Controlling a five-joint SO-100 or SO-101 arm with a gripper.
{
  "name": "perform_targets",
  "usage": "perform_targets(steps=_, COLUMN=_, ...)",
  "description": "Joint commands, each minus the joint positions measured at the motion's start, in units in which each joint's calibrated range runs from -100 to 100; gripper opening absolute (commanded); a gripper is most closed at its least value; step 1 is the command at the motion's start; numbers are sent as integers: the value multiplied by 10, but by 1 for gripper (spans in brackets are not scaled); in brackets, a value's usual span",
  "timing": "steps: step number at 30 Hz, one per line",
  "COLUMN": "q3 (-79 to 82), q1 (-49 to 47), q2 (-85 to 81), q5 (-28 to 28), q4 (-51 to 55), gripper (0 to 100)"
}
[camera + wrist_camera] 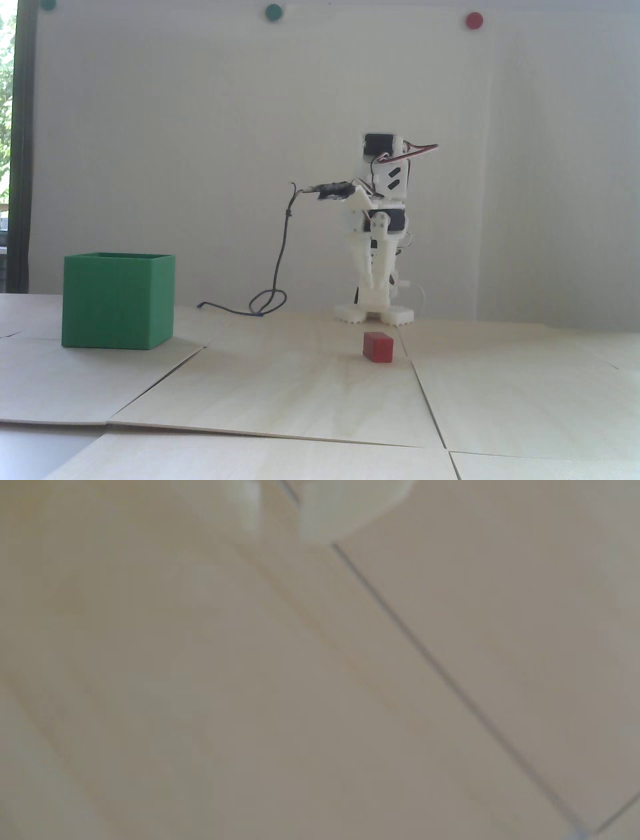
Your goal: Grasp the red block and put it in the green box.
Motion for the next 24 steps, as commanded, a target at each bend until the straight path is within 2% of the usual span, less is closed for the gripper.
perform_targets(steps=1, q3=-54, q1=19, q2=3, q5=-3, q4=54, gripper=2)
perform_targets(steps=8, q3=-30, q1=22, q2=5, q5=-4, q4=107, gripper=2)
perform_targets(steps=24, q3=-34, q1=23, q2=0, q5=-3, q4=104, gripper=2)
